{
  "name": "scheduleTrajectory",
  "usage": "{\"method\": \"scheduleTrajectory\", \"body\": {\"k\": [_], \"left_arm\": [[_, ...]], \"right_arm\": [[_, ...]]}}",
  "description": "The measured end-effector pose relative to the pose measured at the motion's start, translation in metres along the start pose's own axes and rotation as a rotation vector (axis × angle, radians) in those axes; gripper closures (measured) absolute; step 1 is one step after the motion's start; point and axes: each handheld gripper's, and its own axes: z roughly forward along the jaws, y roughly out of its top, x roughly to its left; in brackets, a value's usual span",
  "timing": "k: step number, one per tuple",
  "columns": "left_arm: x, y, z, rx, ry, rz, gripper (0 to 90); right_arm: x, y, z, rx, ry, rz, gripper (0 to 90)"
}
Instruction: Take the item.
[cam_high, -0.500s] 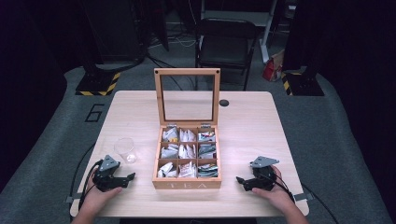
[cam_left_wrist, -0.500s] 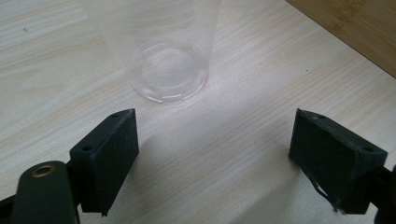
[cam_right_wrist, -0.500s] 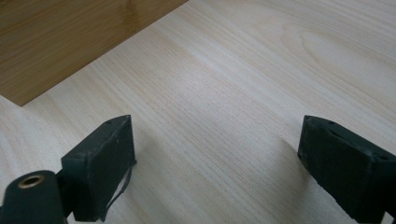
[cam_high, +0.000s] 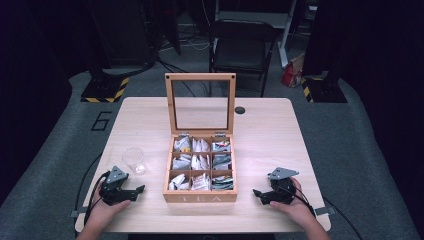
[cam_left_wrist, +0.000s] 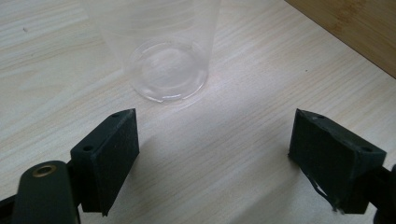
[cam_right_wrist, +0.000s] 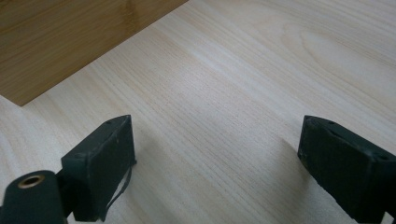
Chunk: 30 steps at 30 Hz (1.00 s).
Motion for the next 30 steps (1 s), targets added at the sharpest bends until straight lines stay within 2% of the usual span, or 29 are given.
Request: {"method": "scheduleTrajectory", "body": {"k": [11,16,20,21,22,23,30], "left_arm": [[0.000,0.000,-0.001,0.007,-0.003,0.002,16.0],[-0.001,0.000,-0.001,0.000,-0.009,-0.018,17.3],[0.001,0.002,-0.004,0.008,-0.020,-0.024,28.1],[0.001,0.002,-0.006,0.018,-0.027,-0.039,30.2],[0.001,0.002,-0.006,0.018,-0.027,-0.039,31.5],[0.001,0.002,-0.007,0.015,-0.028,-0.068,32.2],[0.002,0.004,-0.012,0.019,-0.016,-0.084,36.4]], "right_arm": [[0.000,0.000,0.000,0.000,0.000,0.000,10.2],[0.000,0.000,0.000,0.000,0.000,0.000,10.2],[0.000,0.000,0.000,0.000,0.000,0.000,10.2],[0.000,0.000,0.000,0.000,0.000,0.000,10.2],[0.000,0.000,0.000,0.000,0.000,0.000,10.2],[0.000,0.000,0.000,-0.001,-0.001,0.000,10.2],[0.000,0.000,0.000,0.000,0.001,-0.001,10.2]]}}
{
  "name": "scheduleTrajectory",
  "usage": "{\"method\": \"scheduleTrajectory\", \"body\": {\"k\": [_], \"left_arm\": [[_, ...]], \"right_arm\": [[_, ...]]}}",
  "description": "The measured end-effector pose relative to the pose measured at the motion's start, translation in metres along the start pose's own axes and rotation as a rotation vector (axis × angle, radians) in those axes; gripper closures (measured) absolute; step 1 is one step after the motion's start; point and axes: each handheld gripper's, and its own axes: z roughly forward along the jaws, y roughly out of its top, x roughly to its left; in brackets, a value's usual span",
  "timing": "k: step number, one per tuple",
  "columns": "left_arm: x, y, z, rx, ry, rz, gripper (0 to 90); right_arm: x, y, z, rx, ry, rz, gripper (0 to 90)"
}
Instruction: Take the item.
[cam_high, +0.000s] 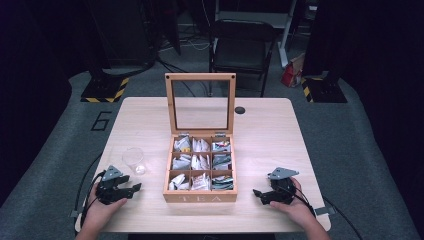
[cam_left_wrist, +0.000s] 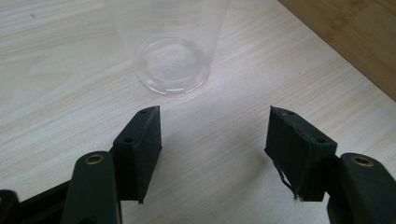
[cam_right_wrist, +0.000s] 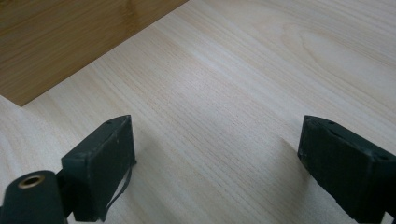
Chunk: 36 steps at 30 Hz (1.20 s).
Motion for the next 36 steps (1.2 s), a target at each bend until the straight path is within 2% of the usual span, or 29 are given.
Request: {"method": "scheduleTrajectory", "body": {"k": [7,10,13,14,18,22,26,31,36], "left_arm": [[-0.003,0.003,-0.009,-0.026,-0.015,0.003,39.8],[-0.004,0.004,-0.010,-0.037,-0.003,-0.004,40.5],[-0.005,0.005,-0.012,-0.031,-0.008,0.011,40.3],[-0.006,0.006,-0.012,-0.042,-0.007,0.001,40.1],[-0.008,0.007,-0.015,-0.044,0.000,0.018,40.2],[-0.010,0.009,-0.018,-0.044,-0.011,0.021,40.2],[-0.012,0.011,-0.020,-0.014,-0.033,0.037,40.8],[-0.017,0.012,-0.020,-0.001,-0.054,0.040,42.9],[-0.019,0.013,-0.022,-0.013,-0.058,0.045,44.0]], "right_arm": [[0.000,0.000,0.000,0.000,0.000,0.001,10.2],[0.000,0.000,0.000,0.001,0.001,-0.001,10.2],[0.000,0.000,0.000,0.001,0.001,-0.001,10.2],[0.000,0.000,0.000,0.001,0.002,-0.001,10.2],[0.000,0.000,0.000,0.000,0.000,0.001,10.2],[0.000,0.000,0.000,0.000,0.000,0.001,10.2],[0.000,0.000,0.000,0.000,0.000,0.001,10.2],[0.000,0.000,0.000,0.000,0.000,0.001,10.2],[0.000,0.000,0.000,0.000,0.000,0.001,10.2]]}}
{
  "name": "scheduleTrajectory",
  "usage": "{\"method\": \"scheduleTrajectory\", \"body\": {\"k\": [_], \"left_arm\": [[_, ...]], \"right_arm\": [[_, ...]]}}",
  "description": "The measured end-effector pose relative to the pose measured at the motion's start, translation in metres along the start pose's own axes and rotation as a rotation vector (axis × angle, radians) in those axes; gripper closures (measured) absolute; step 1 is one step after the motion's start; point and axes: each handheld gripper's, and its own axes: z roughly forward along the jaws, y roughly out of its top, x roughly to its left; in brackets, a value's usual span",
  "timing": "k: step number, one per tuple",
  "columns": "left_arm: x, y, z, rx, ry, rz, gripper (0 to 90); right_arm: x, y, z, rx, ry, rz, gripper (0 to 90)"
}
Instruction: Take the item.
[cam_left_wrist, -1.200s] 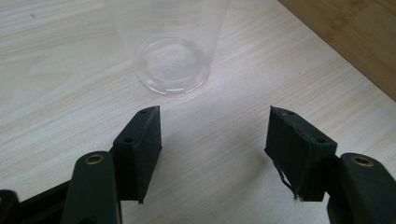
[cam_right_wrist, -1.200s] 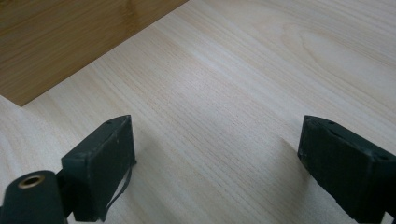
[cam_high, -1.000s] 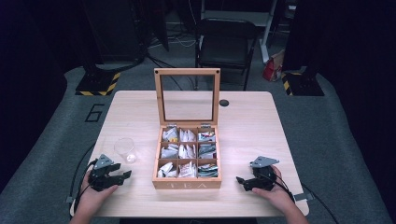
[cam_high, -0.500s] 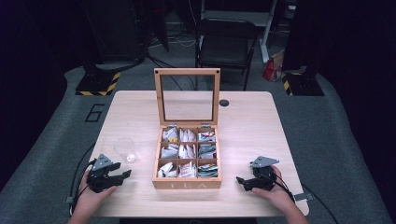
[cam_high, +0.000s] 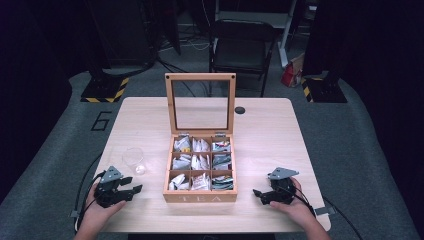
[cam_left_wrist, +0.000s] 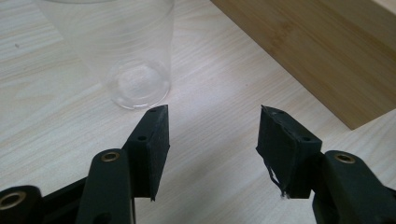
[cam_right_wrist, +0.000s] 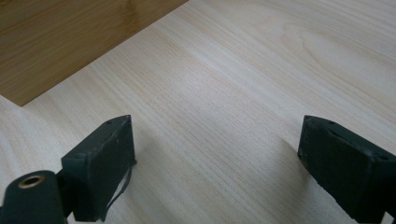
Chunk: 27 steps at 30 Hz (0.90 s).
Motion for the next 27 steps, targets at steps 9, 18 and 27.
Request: {"method": "scheduleTrajectory", "body": {"k": [9,18,27], "left_arm": [[-0.008,0.006,-0.001,-0.006,-0.031,0.022,46.7],[-0.013,0.010,0.002,0.003,-0.059,0.033,48.8],[-0.015,0.023,0.006,0.000,-0.065,0.067,52.4]], "right_arm": [[0.000,0.000,0.000,0.000,0.002,0.000,10.2],[0.000,0.000,0.000,0.000,0.000,0.000,10.2],[0.000,0.000,0.000,0.000,-0.001,-0.001,10.2]]}}
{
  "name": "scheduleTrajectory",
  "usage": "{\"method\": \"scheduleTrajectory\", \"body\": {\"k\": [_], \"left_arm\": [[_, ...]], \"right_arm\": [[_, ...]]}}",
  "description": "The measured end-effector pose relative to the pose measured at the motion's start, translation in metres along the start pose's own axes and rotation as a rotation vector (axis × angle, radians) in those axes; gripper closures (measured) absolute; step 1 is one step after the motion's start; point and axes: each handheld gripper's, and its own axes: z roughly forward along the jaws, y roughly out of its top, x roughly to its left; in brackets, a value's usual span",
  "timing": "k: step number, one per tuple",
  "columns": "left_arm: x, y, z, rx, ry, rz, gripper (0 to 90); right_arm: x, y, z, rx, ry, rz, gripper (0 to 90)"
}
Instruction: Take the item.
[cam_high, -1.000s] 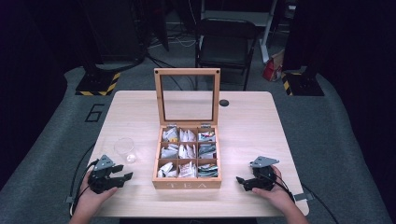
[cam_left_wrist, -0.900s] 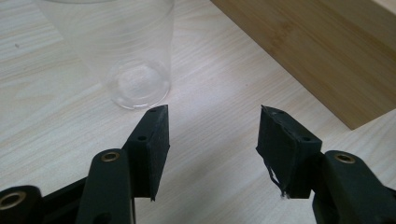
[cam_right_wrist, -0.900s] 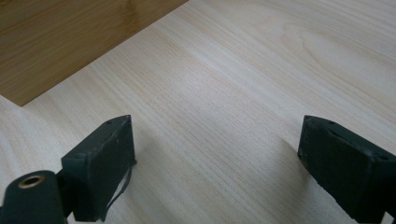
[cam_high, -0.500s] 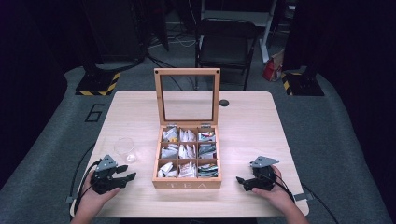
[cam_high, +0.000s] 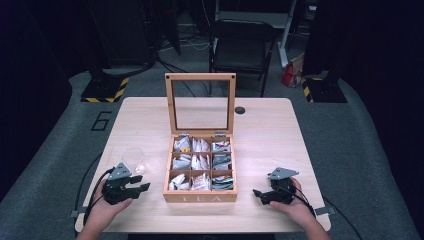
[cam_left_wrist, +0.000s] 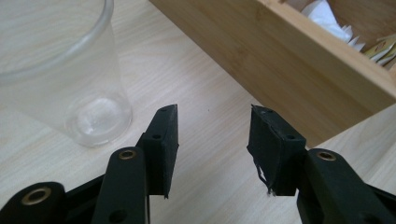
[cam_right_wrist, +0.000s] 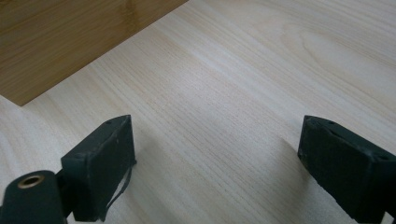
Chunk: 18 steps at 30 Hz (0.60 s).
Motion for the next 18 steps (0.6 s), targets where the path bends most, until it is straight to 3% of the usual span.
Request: {"method": "scheduleTrajectory", "body": {"k": [4,8,18], "left_arm": [[0.002,0.006,-0.003,-0.009,-0.003,0.000,52.5],[0.002,0.010,-0.003,-0.009,-0.004,-0.030,53.7],[0.003,0.023,-0.001,-0.014,-0.004,-0.013,54.3]], "right_arm": [[0.000,0.000,0.000,0.000,0.001,0.000,10.2],[0.000,0.000,0.000,0.000,0.001,0.000,10.2],[0.000,0.000,0.000,-0.003,-0.001,0.000,10.2]]}}
